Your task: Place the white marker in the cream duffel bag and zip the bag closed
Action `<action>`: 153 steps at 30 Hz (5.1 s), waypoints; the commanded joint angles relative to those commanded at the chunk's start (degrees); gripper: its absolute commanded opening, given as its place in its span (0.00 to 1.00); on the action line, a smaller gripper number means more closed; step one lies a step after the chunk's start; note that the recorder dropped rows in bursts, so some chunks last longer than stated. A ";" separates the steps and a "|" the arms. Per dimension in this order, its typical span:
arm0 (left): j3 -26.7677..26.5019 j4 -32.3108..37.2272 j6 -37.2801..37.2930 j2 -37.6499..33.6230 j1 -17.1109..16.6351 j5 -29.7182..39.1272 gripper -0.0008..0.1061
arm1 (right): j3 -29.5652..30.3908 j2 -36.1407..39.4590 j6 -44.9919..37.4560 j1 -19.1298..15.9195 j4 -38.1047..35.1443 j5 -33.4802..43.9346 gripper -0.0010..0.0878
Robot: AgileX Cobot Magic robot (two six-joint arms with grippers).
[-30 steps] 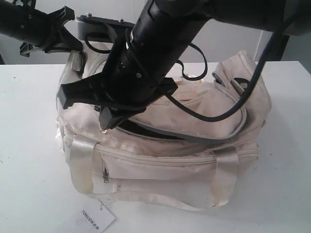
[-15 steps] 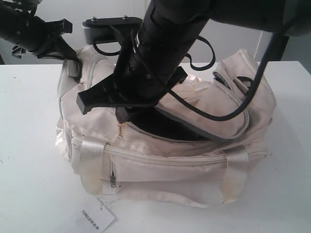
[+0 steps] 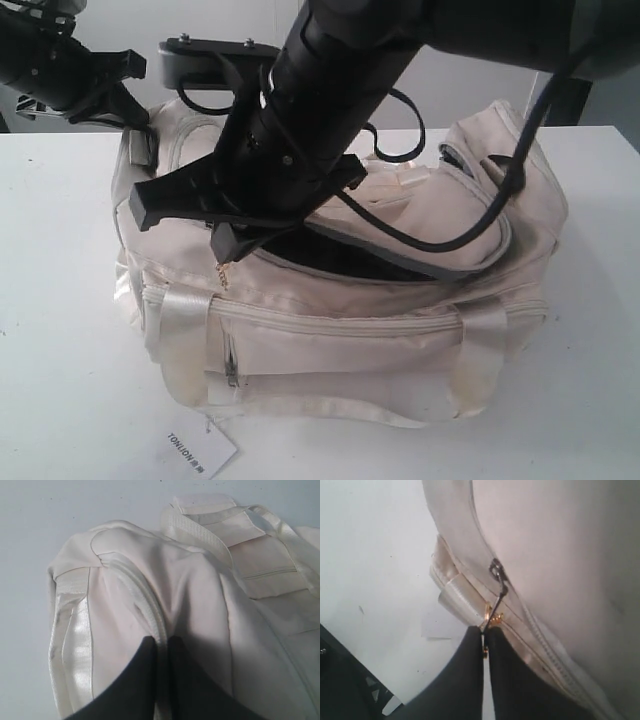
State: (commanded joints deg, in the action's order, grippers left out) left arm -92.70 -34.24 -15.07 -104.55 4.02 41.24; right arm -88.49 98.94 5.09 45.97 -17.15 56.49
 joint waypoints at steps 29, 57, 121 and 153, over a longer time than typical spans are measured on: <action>5.00 2.16 0.24 9.07 0.00 21.14 0.47 | 0.00 0.35 0.00 0.00 -1.48 -1.47 0.01; 19.04 -8.13 -6.40 12.44 0.00 14.72 0.47 | 0.00 0.35 0.00 0.00 -1.48 -1.61 0.01; 22.02 1.25 -11.30 12.17 0.00 8.30 0.01 | 0.00 -1.71 -1.92 0.00 5.46 9.59 0.01; 22.02 2.52 -11.22 12.17 0.00 7.12 0.01 | 10.07 -14.56 4.81 -7.14 14.67 10.97 0.01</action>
State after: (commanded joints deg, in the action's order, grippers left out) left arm -70.68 -31.72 -26.30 -92.38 4.02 48.36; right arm -78.41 84.38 9.90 38.83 -2.48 67.46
